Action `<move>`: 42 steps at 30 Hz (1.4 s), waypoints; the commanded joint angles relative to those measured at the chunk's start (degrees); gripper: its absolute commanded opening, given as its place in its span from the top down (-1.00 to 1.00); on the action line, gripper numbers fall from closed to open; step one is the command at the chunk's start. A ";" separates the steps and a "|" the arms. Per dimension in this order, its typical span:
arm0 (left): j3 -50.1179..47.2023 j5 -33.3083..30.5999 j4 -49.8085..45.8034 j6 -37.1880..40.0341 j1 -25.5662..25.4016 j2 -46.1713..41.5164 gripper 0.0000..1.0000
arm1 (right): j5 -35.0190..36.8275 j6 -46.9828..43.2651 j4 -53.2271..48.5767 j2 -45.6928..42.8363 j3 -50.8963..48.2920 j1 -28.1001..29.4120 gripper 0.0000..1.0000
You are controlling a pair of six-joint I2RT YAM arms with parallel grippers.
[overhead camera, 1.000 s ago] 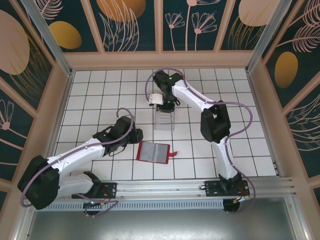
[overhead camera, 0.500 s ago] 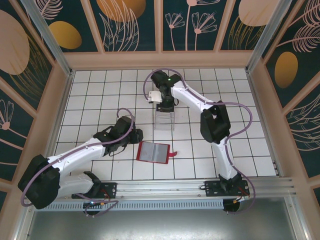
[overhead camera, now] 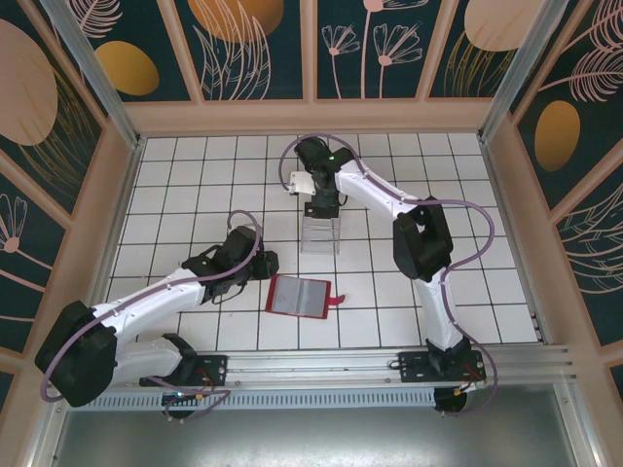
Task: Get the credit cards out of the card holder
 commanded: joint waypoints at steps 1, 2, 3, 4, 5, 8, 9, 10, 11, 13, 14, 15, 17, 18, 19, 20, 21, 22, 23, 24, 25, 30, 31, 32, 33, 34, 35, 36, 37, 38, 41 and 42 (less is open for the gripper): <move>0.07 -0.82 -1.04 0.44 -0.19 0.06 0.05 | -1.06 -0.74 1.42 -1.55 -1.53 -0.48 0.42; 0.07 -0.76 -1.05 0.46 -0.21 0.00 0.05 | -1.10 -0.67 1.56 -1.37 -1.81 -0.47 0.42; -0.04 -0.78 -1.14 0.50 -0.15 0.00 0.05 | -1.03 -0.56 1.91 -1.25 -2.00 -0.55 0.42; -0.01 -0.83 -1.13 0.48 -0.18 -0.07 0.05 | -1.08 -0.39 2.18 -1.15 -2.10 -0.60 0.42; -0.10 -0.89 -1.21 0.46 -0.17 -0.09 0.05 | -1.01 -0.25 2.58 -1.15 -2.10 -0.71 0.42; -0.02 -1.08 -1.31 0.50 -0.18 -0.24 0.05 | -0.03 0.28 4.19 -1.36 -1.60 -0.83 0.41; -0.02 -1.01 -1.31 0.52 -0.22 -0.22 0.05 | 0.50 0.43 4.94 -1.49 -1.38 -0.88 0.41; 0.05 -1.04 -1.31 0.54 -0.17 -0.21 0.05 | 0.90 0.61 5.22 -1.67 -1.13 -0.83 0.41; 0.07 -1.08 -1.37 0.57 -0.18 -0.25 0.05 | 1.09 1.05 5.46 -1.83 -0.71 -0.82 0.41; 0.07 -0.98 -1.22 0.49 -0.21 -0.26 0.05 | 1.18 2.28 5.39 -2.56 0.06 -0.75 0.41; 0.07 -0.97 -1.16 0.46 -0.18 -0.34 0.05 | 1.30 3.11 5.26 -3.03 0.44 -0.71 0.40; 0.06 -0.99 -1.20 0.58 -0.18 -0.34 0.05 | 1.21 4.35 5.04 -3.69 0.70 -0.52 0.40; 0.20 -1.04 -1.29 0.67 -0.21 -0.35 0.05 | -0.03 7.41 4.36 -5.01 1.08 -0.14 0.39; 0.32 -1.17 -1.44 0.76 -0.18 -0.27 0.05 | -0.94 9.14 4.10 -5.82 0.98 0.03 0.40; 0.32 -1.13 -1.53 0.76 -0.16 -0.20 0.05 | -1.94 11.34 3.98 -6.72 0.71 0.26 0.40; 0.42 -1.01 -1.51 0.82 -0.16 -0.09 0.05 | -3.13 14.10 4.06 -8.00 -0.04 0.47 0.38; 0.48 -0.31 -1.36 0.83 -0.09 0.00 0.06 | -4.00 17.17 4.89 -9.47 -1.37 0.70 0.37; 0.59 0.51 -1.19 0.83 -0.13 0.09 0.06 | -4.46 20.30 5.77 -10.84 -2.92 0.83 0.36; 0.63 1.78 -0.90 0.85 -0.12 0.15 0.06 | -5.10 23.96 7.05 -12.61 -4.93 0.98 0.36; 0.53 3.40 -0.47 0.85 -0.07 0.15 0.07 | -5.19 27.82 8.37 -14.45 -7.08 1.08 0.36; 0.39 5.27 0.03 0.84 -0.11 0.26 0.07 | -5.21 31.29 9.39 -15.90 -8.96 1.33 0.36; 0.36 17.61 1.14 -0.10 -0.26 1.97 0.10 | -6.39 50.53 13.04 -23.74 -19.05 2.34 0.43; 0.53 18.74 1.00 -0.35 -0.48 2.48 0.10 | -6.61 54.74 13.11 -24.79 -20.25 2.36 0.45; 0.85 19.21 0.22 -0.48 -0.87 3.06 0.10 | -7.40 58.43 12.79 -25.71 -21.59 2.26 0.48; 1.34 19.13 -0.78 -0.34 -1.46 3.86 0.10 | -8.48 61.50 12.45 -26.62 -23.00 2.30 0.52; 1.91 19.04 -1.61 -0.23 -2.03 4.55 0.10 | -8.94 64.20 12.38 -27.40 -24.43 2.33 0.54; 2.44 19.19 -2.41 -0.16 -2.52 5.41 0.10 | -9.98 67.03 12.54 -28.30 -26.11 2.34 0.54; 2.78 19.42 -2.98 -0.04 -2.93 6.20 0.10 | -11.73 69.30 13.16 -29.31 -28.04 2.43 0.54; 3.15 19.32 -3.34 -0.06 -3.33 6.93 0.10 | -12.67 70.84 13.99 -30.31 -29.97 2.55 0.55; 3.47 18.95 -3.89 -0.05 -3.63 7.76 0.10 | -14.19 72.36 15.01 -31.49 -32.10 2.68 0.55; 4.43 17.39 -5.96 0.10 -4.20 9.85 0.06 | -16.23 75.15 17.27 -34.11 -37.09 3.18 0.54; 4.68 17.11 -6.46 0.23 -4.39 10.69 0.05 | -16.38 75.78 17.53 -34.57 -38.34 3.26 0.54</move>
